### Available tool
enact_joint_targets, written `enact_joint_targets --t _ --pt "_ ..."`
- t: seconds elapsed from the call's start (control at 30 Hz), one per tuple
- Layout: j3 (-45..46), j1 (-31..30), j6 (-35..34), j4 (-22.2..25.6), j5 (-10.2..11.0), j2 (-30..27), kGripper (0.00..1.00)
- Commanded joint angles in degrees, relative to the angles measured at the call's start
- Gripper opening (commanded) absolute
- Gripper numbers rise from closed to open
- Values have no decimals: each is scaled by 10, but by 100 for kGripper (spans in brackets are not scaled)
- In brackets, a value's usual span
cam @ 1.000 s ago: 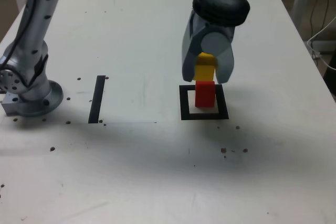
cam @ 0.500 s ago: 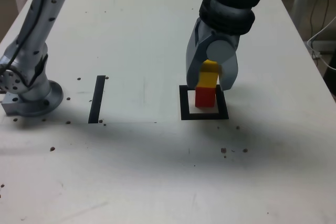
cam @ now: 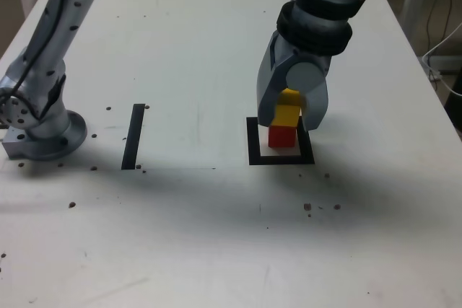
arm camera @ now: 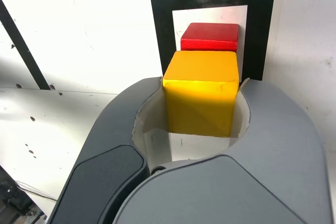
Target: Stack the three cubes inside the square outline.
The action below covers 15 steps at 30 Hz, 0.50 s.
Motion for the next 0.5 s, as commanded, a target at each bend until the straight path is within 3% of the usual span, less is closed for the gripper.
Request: enact_joint_targets --t 0.0,0.23,0.33,0.47 --pt "2 2 1 4 -1 4 28" --pt "7 5 4 -1 -1 7 30" --pt "11 6 8 -4 -2 8 47" --pt "19 8 12 -11 -4 9 80"
